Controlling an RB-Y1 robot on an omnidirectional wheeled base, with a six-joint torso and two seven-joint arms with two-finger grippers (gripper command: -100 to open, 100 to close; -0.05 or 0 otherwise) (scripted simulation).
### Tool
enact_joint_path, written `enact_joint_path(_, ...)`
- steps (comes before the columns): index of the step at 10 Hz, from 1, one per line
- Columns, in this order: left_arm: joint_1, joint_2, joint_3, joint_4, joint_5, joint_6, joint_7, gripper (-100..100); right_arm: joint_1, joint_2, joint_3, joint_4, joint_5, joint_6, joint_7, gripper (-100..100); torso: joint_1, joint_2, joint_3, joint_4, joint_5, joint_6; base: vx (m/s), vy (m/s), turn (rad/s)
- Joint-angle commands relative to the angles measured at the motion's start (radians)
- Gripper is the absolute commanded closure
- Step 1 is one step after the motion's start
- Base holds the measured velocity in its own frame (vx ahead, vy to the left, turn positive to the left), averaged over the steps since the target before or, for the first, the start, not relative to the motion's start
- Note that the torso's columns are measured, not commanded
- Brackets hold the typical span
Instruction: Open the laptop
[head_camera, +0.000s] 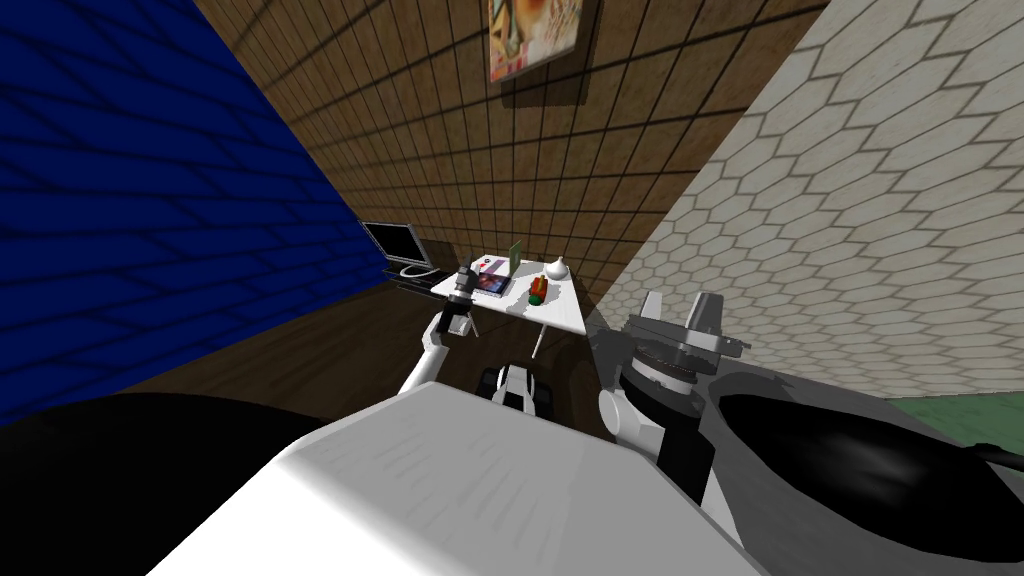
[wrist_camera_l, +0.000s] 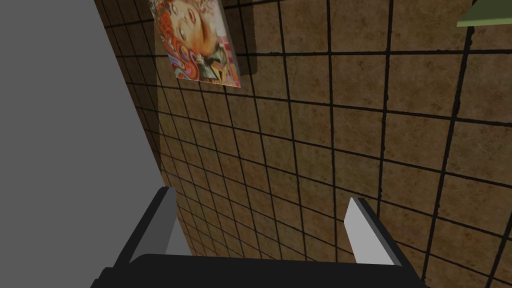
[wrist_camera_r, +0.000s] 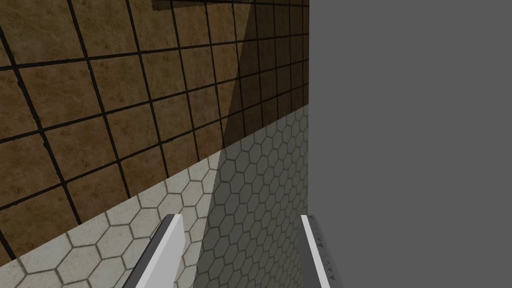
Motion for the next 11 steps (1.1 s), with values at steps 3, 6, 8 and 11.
enact_joint_path(3, -0.129, 0.016, 0.006, 0.143, -0.032, 0.037, -0.011, -100, 0.000, 0.000, 0.000, 0.000, 0.000, 0.000, 0.000, 0, -0.001, 0.000, 0.000, 0.000, 0.000, 0.000, -0.030, 0.027, -0.027)
enact_joint_path(6, -0.202, 0.024, 0.008, 0.226, -0.043, 0.053, -0.015, -100, 0.000, 0.000, 0.000, 0.000, 0.000, 0.000, 0.000, 0, -0.001, 0.000, 0.000, 0.000, 0.000, 0.000, -0.026, 0.025, -0.019)
enact_joint_path(8, -0.256, 0.031, 0.010, 0.285, -0.055, 0.069, -0.018, -100, 0.000, 0.000, 0.000, 0.000, 0.000, 0.000, 0.000, 0, -0.001, -0.001, 0.000, 0.000, 0.000, 0.000, -0.018, 0.021, -0.023)
enact_joint_path(11, -0.348, 0.046, 0.011, 0.383, -0.076, 0.103, -0.024, -100, 0.000, 0.000, 0.000, 0.000, 0.000, 0.000, 0.000, 0, -0.001, 0.000, 0.000, 0.000, 0.000, 0.000, -0.023, 0.016, -0.020)
